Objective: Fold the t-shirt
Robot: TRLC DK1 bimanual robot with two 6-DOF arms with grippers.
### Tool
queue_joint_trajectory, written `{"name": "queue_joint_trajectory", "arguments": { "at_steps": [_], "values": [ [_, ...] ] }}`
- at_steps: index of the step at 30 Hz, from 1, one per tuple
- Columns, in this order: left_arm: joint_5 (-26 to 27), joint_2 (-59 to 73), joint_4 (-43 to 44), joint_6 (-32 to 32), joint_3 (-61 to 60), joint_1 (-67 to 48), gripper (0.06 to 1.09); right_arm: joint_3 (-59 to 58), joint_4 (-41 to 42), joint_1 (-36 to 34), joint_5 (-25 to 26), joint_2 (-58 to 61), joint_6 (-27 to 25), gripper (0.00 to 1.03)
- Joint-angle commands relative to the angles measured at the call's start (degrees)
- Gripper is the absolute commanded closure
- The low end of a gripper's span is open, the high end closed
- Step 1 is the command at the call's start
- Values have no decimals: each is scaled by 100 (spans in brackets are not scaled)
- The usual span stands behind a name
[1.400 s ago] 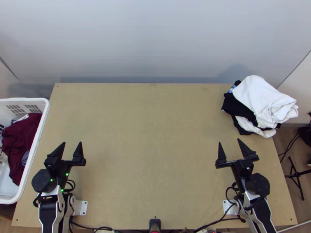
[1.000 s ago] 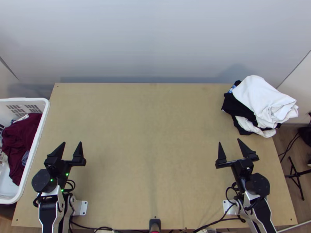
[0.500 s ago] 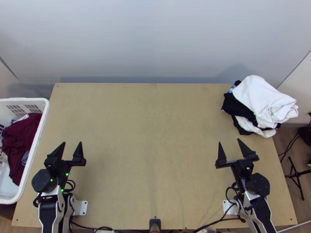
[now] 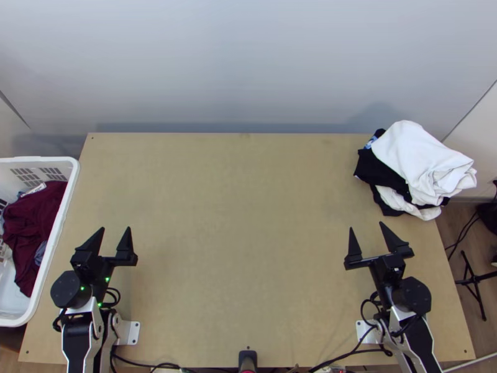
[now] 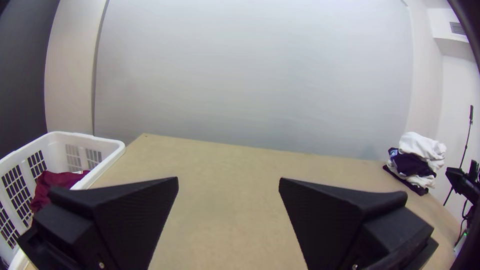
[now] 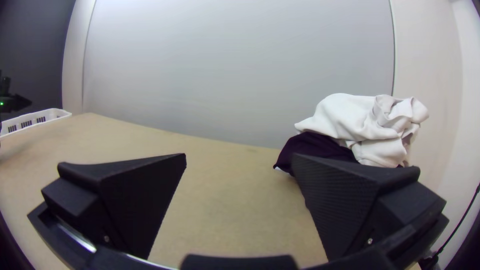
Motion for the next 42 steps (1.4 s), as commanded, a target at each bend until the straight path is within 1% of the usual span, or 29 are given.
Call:
{"name": "queue_joint_trajectory", "arguments": {
  "at_steps": [1, 15, 17, 19, 21, 23, 25, 26, 28, 30, 31, 33, 34, 36, 37, 39, 41, 42],
  "values": [
    [2, 1, 1, -5, 1, 2, 11, 1, 2, 2, 1, 8, 1, 4],
    [2, 1, 1, -5, 1, 2, 11, 1, 2, 2, 1, -1, 1, 4],
    [2, 1, 1, -242, 1, -25, 11, 1, 2, 2, 1, -1, 1, 4],
    [2, 1, 1, -242, 1, 11, 11, 1, 2, 10, 1, -1, 36, 4],
    [2, 1, 1, -242, 1, 11, 11, 1, 2, 37, 1, -1, 344, 4],
    [2, 1, 1, -321, 1, -33, 11, 1, 2, 63, 1, -1, 493, 4],
    [11, 1, 1, -734, 1, -86, 11, 1, 2, 63, 1, -1, 528, 4],
    [11, -8, 1, -813, 1, -148, 11, 1, 2, 54, 1, -1, 546, 4],
    [-42, -8, 1, -752, 1, -156, 11, 1, 2, 2, 19, -10, 519, 4],
    [-121, -8, 1, -699, 1, -69, 11, 1, 19, -236, 10, -19, 467, 4],
    [-182, -8, 1, -479, 1, -42, 11, 1, 19, -324, 10, -19, 467, 4],
    [-253, -16, 27, -383, 36, -7, 11, 19, 28, -482, 1, -19, 467, 4],
    [-244, -16, 62, -383, 62, 46, 11, 45, 28, -499, 10, -19, 423, 4],
    [-253, -16, 141, -286, 80, 54, 11, 238, -279, -438, 1, -19, 335, 4],
    [-253, -8, 150, -242, 71, 63, 11, 230, -253, -420, 1, -19, 264, 4],
    [-358, 10, 36, -180, 88, 169, 11, 318, -253, -561, 19, -19, 361, 4],
    [-358, 63, 10, 13, 115, 116, 11, 511, -279, -877, 19, 8, 730, 4],
    [-358, 133, 1, 92, 212, 37, 11, 634, -279, -1009, 1, 43, 783, 4]
  ]
}}
